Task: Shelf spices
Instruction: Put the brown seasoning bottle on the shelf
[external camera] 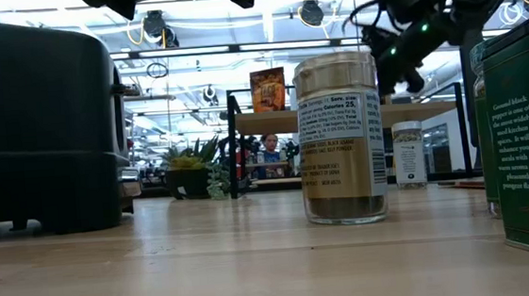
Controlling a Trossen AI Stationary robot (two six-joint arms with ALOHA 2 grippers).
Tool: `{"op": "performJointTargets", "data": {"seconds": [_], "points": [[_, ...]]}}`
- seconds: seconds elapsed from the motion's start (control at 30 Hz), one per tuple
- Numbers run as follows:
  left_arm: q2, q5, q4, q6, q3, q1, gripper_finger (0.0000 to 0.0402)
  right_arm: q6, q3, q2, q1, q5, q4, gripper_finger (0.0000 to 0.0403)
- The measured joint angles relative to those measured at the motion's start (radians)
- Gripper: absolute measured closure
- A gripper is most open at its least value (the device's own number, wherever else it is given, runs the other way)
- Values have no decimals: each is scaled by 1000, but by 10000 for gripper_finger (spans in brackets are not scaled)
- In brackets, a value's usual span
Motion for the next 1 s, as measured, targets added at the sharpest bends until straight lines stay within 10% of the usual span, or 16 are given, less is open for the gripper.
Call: {"op": "performJointTargets", "data": {"seconds": [0.47, 1.0], "points": [[0, 0, -64, -27, 0, -6, 130, 68, 0, -282, 257, -16, -323, 332], [-1, -35, -127, -123, 0, -95, 130, 70, 0, -352, 590, -399, -404, 332]]}}
